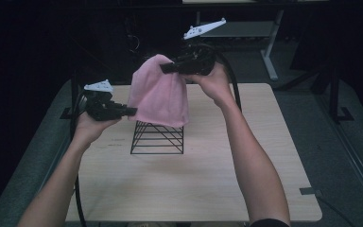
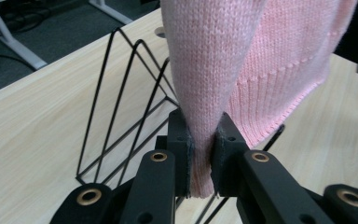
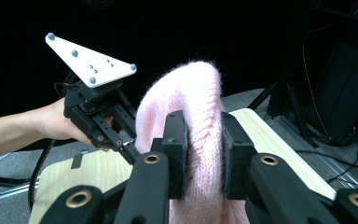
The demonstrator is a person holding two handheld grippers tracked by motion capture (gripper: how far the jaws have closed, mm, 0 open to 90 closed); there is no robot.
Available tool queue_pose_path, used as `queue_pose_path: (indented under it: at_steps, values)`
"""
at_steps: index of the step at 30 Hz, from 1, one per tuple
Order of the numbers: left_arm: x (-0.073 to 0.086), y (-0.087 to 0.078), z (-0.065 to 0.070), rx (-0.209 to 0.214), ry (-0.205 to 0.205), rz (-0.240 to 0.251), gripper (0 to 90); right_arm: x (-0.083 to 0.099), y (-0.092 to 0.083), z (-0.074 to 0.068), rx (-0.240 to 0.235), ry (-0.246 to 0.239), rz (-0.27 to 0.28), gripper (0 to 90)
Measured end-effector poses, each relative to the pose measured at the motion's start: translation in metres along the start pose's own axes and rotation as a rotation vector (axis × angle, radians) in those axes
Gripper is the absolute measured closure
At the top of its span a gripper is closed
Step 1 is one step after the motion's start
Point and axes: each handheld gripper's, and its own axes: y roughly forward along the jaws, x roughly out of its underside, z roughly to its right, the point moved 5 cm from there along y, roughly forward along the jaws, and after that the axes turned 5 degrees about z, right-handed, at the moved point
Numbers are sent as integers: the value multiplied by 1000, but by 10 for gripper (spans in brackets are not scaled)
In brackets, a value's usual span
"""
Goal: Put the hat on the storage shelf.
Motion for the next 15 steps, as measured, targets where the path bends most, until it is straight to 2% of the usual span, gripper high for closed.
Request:
queue_pose_path:
  at_steps: [1,5,9,15]
  values:
    - [1,0,0,0,-10,-1,796,1,1,-1,-6,-2,1,749]
    - [3,-5,2,-6,13,-3,795,2,3,-5,-17,-12,4,747]
    - [7,-7,3,-2,10,1,795,2,4,-10,-27,-15,1,747]
    - [15,-11,6,-8,27,-7,790,5,8,-19,-43,-34,-19,743]
